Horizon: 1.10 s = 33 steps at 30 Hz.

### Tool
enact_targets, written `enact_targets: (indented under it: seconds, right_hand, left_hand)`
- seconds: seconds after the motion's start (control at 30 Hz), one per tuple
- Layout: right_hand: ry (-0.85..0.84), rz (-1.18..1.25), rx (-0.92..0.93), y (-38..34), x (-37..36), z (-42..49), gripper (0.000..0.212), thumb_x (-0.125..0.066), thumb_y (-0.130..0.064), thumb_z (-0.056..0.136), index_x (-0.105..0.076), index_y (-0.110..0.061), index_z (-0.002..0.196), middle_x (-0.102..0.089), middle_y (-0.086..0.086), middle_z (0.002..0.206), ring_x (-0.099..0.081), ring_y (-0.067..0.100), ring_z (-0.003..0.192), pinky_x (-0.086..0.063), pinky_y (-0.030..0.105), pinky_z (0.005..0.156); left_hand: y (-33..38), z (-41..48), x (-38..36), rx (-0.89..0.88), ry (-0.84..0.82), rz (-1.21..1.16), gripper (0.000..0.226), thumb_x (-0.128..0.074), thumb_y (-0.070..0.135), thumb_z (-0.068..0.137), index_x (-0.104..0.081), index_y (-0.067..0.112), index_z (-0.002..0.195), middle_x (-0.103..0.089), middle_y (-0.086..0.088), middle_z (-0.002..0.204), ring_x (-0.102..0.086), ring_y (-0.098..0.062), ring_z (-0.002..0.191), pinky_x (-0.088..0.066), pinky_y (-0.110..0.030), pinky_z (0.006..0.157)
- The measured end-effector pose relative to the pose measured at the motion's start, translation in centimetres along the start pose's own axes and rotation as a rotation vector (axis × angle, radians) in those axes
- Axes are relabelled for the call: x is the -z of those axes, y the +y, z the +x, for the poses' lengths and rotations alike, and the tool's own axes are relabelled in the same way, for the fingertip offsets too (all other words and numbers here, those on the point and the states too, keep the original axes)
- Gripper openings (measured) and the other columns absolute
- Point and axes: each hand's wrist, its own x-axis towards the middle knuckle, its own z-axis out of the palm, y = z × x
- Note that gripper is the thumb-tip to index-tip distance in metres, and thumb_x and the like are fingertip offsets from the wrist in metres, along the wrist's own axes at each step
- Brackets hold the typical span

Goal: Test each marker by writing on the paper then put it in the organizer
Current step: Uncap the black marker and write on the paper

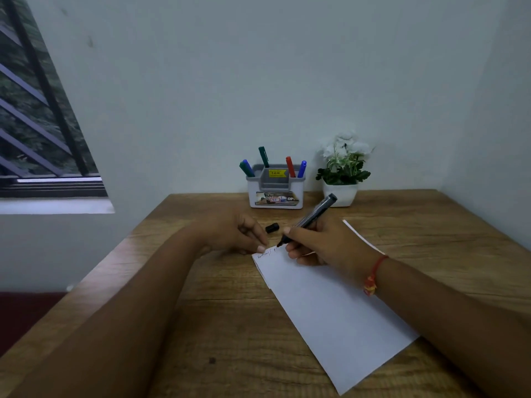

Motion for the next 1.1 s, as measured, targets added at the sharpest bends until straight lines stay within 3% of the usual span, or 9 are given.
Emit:
enact_targets:
  seconds: [0.07, 0.23, 0.43, 0.57, 0.7, 0.77, 0.87, 0.97, 1.1]
  right_hand:
    - [-0.004, -0.087, 0.013, 0.2, -0.4, 0.2, 0.019, -0.07, -0.024, 0.094, -0.071, -0.007, 0.101, -0.078, 0.006, 0.08, -0.075, 0.013, 0.072, -0.062, 0.03, 0.07]
    - [-0.001, -0.262, 0.067, 0.6, -0.5, 0.4, 0.013, -0.067, -0.019, 0.091, -0.075, -0.013, 0.099, -0.079, 0.005, 0.082, -0.077, 0.016, 0.08, -0.063, 0.033, 0.079]
    - [-0.029, -0.39, 0.126, 0.3, -1.7, -0.1, 0.009, -0.071, -0.025, 0.087, -0.076, -0.022, 0.094, -0.079, 0.0, 0.081, -0.075, 0.011, 0.077, -0.056, 0.018, 0.062]
    - [-0.023, -0.428, 0.07, 1.0, -2.1, 0.0, 0.023, -0.07, -0.033, 0.085, -0.077, -0.012, 0.09, -0.079, 0.003, 0.081, -0.073, 0.017, 0.074, -0.06, 0.036, 0.078]
    - [0.008, -0.457, 0.073, 1.0, -2.2, 0.0, 0.027, -0.07, -0.034, 0.085, -0.077, -0.009, 0.09, -0.078, 0.003, 0.08, -0.068, 0.006, 0.067, -0.059, 0.034, 0.075]
    - [0.027, -0.479, 0.075, 1.1, -2.4, 0.0, 0.031, -0.07, -0.037, 0.084, -0.076, -0.006, 0.091, -0.077, 0.006, 0.08, -0.068, 0.01, 0.069, -0.058, 0.036, 0.075]
    - [0.074, -0.566, 0.059, 1.2, -2.6, 0.0, 0.041, -0.071, -0.042, 0.082, -0.073, -0.002, 0.088, -0.071, 0.01, 0.077, -0.06, 0.009, 0.065, -0.047, 0.027, 0.06]
    - [0.068, -0.586, 0.057, 1.0, -2.4, -0.1, 0.037, -0.071, -0.037, 0.083, -0.073, 0.0, 0.085, -0.066, 0.005, 0.069, -0.056, 0.004, 0.059, -0.04, 0.014, 0.049]
    - [0.088, -0.545, 0.058, 1.1, -2.4, 0.1, 0.035, -0.072, -0.037, 0.084, -0.075, -0.003, 0.083, -0.073, 0.003, 0.074, -0.062, -0.001, 0.06, -0.046, 0.013, 0.055]
  left_hand:
    - [-0.1, 0.0, 0.1, -0.001, -0.031, 0.008, 0.019, -0.077, 0.014, 0.077, -0.074, 0.017, 0.096, -0.075, -0.003, 0.093, -0.068, -0.024, 0.096, -0.054, -0.034, 0.087]
    - [-0.4, 0.3, 0.0, 0.0, -0.072, 0.041, 0.019, -0.075, 0.013, 0.08, -0.074, 0.019, 0.097, -0.075, -0.001, 0.095, -0.068, -0.021, 0.098, -0.052, -0.037, 0.095]
    - [-0.3, 0.3, -0.2, -0.033, -0.068, 0.071, 0.021, -0.072, 0.007, 0.081, -0.074, 0.023, 0.096, -0.074, 0.0, 0.095, -0.067, -0.018, 0.096, -0.052, -0.039, 0.095]
    - [-0.3, 0.3, -0.1, -0.049, -0.093, 0.076, 0.022, -0.072, 0.008, 0.082, -0.073, 0.019, 0.1, -0.074, -0.001, 0.098, -0.067, -0.019, 0.098, -0.052, -0.036, 0.094]
    - [-0.2, 0.2, 0.0, -0.061, -0.1, 0.083, 0.023, -0.071, 0.008, 0.082, -0.073, 0.02, 0.102, -0.074, 0.002, 0.098, -0.067, -0.014, 0.097, -0.051, -0.03, 0.093]
    - [-0.2, 0.2, 0.0, -0.061, -0.1, 0.081, 0.023, -0.071, 0.008, 0.083, -0.073, 0.02, 0.102, -0.074, 0.003, 0.097, -0.066, -0.014, 0.097, -0.051, -0.03, 0.094]
    - [-0.2, 0.1, -0.1, -0.065, -0.096, 0.091, 0.022, -0.071, 0.009, 0.082, -0.074, 0.021, 0.1, -0.073, 0.004, 0.098, -0.065, -0.016, 0.099, -0.05, -0.035, 0.096]
    - [-0.1, 0.1, -0.2, -0.064, -0.095, 0.105, 0.021, -0.071, 0.01, 0.083, -0.074, 0.024, 0.099, -0.073, 0.005, 0.098, -0.064, -0.016, 0.099, -0.05, -0.038, 0.097]
    - [-0.2, 0.1, -0.1, -0.06, -0.087, 0.112, 0.021, -0.072, 0.013, 0.082, -0.074, 0.027, 0.097, -0.072, 0.007, 0.097, -0.063, -0.017, 0.101, -0.049, -0.041, 0.099]
